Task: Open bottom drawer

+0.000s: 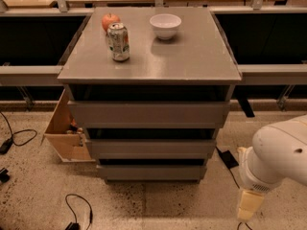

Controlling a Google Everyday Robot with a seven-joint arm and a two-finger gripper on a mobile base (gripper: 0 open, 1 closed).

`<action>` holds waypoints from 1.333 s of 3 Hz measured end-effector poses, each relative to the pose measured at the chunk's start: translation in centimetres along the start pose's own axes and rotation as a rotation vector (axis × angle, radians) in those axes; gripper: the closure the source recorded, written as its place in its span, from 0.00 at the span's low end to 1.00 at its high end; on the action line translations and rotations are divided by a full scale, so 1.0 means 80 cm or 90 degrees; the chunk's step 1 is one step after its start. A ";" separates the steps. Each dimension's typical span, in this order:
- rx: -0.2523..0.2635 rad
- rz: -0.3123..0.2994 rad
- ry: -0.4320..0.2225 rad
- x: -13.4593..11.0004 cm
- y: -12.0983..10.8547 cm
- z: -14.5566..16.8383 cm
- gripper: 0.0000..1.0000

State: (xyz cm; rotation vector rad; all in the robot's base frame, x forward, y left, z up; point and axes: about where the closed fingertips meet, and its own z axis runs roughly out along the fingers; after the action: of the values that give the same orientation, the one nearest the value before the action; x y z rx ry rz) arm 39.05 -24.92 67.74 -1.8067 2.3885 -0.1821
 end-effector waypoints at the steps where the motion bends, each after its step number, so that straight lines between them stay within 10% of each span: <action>1: -0.023 -0.015 -0.043 -0.004 0.013 0.098 0.00; 3: -0.027 -0.039 -0.129 -0.051 -0.020 0.248 0.00; 4: -0.062 -0.030 -0.107 -0.068 -0.029 0.275 0.00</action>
Offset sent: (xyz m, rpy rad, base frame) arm 0.0610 0.0362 -0.2225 0.2690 -0.0488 0.1234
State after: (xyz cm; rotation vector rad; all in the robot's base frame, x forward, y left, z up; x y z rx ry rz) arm 46.78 -20.59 46.73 -1.8412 2.2769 0.0794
